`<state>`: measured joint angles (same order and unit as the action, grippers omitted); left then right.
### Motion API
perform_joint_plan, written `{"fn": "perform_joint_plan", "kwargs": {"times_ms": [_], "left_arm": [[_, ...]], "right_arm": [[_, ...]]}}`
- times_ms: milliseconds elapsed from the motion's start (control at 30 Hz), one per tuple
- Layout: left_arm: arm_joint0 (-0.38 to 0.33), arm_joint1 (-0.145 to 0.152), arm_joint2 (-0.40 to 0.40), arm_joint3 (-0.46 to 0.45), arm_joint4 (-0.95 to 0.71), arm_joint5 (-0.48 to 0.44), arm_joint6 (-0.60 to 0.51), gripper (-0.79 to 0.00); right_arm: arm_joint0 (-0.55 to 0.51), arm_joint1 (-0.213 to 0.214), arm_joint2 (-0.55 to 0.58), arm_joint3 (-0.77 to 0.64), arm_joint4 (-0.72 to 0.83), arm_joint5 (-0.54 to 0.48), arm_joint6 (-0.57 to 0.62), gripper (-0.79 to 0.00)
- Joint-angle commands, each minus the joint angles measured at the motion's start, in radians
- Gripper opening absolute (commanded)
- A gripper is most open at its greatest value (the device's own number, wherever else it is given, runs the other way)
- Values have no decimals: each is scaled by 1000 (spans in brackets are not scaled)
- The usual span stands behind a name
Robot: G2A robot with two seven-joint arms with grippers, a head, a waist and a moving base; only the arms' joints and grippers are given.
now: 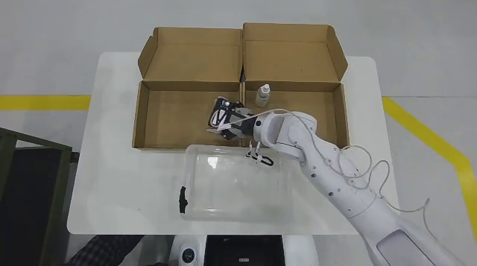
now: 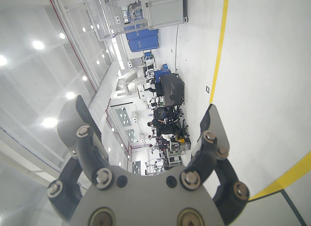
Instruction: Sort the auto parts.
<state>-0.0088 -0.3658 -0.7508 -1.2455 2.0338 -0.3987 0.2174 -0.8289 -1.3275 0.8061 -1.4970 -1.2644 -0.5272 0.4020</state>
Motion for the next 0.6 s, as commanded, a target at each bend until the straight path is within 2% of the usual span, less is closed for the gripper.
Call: {"fn": "perform_joint_plan", "kwargs": {"times_ms": [0,300,567], "left_arm": [[0,0,0,0,0,0,0,0],[0,0,0,0,0,0,0,0],[0,0,0,0,0,0,0,0]], "right_arm": [[-15,6,18,-35,-6,-9,-12,-197],[-125,40,124,-202,-52,-37,-71,-102],[-271,76,264,-317,-97,-42,-175,-65]]}}
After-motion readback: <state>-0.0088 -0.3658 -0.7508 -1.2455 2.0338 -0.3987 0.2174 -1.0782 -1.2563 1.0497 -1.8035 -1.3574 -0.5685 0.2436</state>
